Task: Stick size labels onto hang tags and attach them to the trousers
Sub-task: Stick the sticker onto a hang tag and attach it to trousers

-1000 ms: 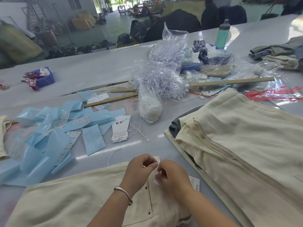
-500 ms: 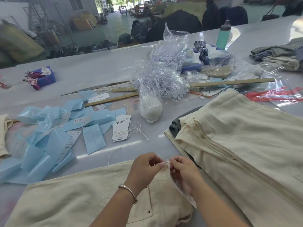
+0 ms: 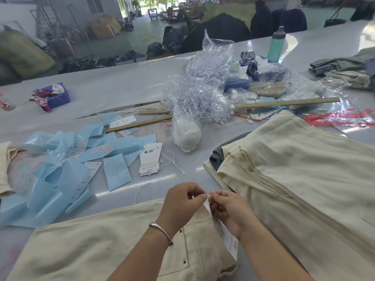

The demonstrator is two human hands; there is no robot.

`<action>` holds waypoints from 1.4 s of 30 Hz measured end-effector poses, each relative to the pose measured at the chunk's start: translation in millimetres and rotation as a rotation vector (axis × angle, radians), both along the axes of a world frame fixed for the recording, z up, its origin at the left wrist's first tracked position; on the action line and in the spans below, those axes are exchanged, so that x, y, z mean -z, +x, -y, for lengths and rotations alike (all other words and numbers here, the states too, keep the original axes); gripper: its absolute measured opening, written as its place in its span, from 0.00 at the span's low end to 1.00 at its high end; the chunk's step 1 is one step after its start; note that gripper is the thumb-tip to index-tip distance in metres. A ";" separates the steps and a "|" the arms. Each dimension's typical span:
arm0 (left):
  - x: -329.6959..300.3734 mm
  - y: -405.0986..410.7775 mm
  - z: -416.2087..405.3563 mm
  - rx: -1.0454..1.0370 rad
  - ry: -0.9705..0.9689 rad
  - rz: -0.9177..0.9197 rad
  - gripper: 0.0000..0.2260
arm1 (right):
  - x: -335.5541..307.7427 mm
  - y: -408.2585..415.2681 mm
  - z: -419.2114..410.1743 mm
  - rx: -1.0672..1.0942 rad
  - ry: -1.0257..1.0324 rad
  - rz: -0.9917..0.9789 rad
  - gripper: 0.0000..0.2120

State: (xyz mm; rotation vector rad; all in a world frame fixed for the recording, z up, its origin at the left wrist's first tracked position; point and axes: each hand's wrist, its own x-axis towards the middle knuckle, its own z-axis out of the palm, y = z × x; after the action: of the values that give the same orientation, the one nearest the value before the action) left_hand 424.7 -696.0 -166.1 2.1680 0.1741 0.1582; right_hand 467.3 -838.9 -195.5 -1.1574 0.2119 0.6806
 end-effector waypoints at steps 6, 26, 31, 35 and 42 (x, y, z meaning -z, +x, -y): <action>-9.4 -1.6 0.5 0.057 0.121 0.026 0.06 | -0.3 0.5 0.2 -0.042 -0.007 -0.069 0.05; 3.8 -3.0 8.1 -0.020 0.094 0.022 0.06 | -8.4 2.5 4.0 -0.072 0.089 -0.254 0.07; 8.4 -3.1 11.5 -0.054 0.087 0.041 0.05 | -8.6 0.3 3.3 -0.036 0.075 -0.251 0.09; 12.2 -4.6 15.5 -0.100 0.065 0.045 0.05 | -8.4 -4.2 -0.6 0.048 0.028 -0.212 0.06; 23.9 -5.3 14.1 -0.120 -0.115 0.058 0.08 | -11.2 -17.4 -11.6 0.218 -0.086 -0.076 0.03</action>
State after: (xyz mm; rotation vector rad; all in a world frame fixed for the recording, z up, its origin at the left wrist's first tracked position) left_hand 419.4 -710.2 -190.1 2.0372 0.2740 0.2732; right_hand 449.8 -827.3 -184.3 -1.1709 0.4288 0.5273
